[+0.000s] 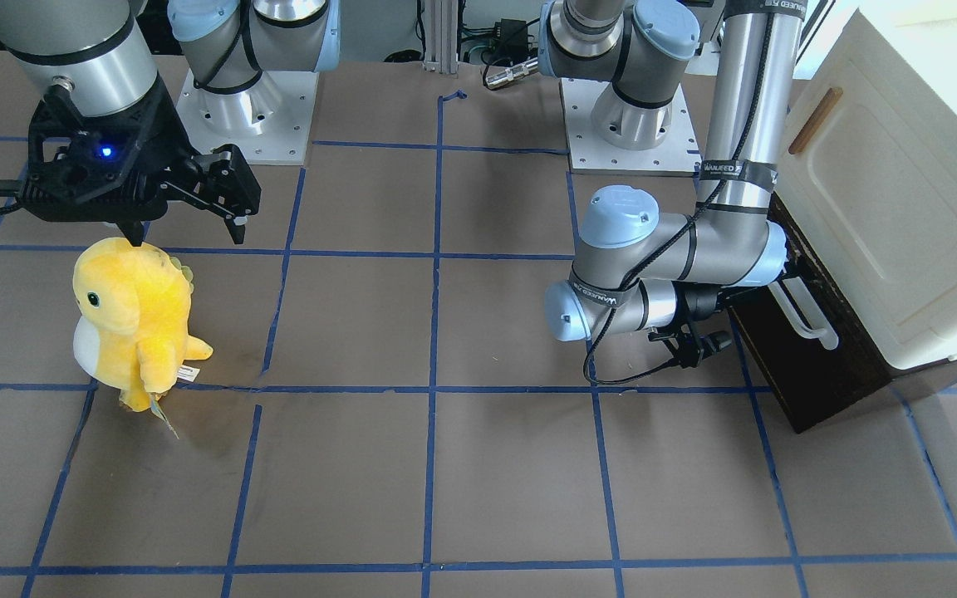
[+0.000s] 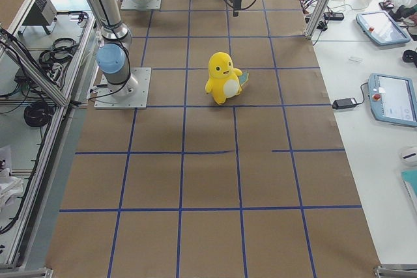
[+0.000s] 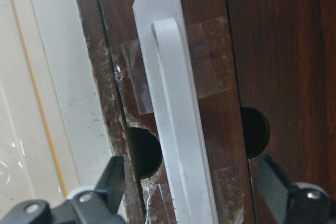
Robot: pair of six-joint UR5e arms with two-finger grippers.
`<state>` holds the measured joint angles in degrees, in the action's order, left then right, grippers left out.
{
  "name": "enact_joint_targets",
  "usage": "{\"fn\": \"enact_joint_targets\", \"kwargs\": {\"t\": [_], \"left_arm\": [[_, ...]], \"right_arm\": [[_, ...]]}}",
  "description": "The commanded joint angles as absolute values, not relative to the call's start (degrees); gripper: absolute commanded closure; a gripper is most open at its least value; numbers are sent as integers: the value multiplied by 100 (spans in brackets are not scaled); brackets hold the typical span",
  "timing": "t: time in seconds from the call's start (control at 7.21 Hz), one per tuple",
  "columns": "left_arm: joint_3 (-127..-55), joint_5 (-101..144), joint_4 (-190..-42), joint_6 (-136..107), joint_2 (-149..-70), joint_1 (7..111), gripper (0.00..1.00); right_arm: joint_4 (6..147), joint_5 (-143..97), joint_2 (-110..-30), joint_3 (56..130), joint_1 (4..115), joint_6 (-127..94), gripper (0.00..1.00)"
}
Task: Pull drawer sideways
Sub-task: 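Close the left gripper around the white drawer handle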
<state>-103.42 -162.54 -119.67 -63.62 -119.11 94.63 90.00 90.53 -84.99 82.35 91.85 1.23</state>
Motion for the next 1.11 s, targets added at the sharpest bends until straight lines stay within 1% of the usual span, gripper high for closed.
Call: {"fn": "enact_joint_targets", "kwargs": {"t": [0.0,0.14,0.28,0.42,0.55,0.97], "left_arm": [[-10319,-16260,-12206,-6328,-11901,9466,61],[-10284,-16260,-12269,-6319,-11918,9466,66],[-10292,-16260,-12278,-6319,-11918,9466,67],[-10292,-16251,-12287,-6319,-11927,9466,77],[-10309,-16234,-12287,-6319,-11935,9466,81],[-10222,-16233,-12305,-6319,-11901,9483,80]], "right_arm": [[9000,9053,-8499,8235,9185,123,0],[9000,9053,-8499,8235,9185,123,0],[9000,9061,-8499,8235,9185,123,0],[9000,9053,-8499,8235,9185,123,0],[9000,9053,-8499,8235,9185,123,0],[9000,9053,-8499,8235,9185,123,0]]}}
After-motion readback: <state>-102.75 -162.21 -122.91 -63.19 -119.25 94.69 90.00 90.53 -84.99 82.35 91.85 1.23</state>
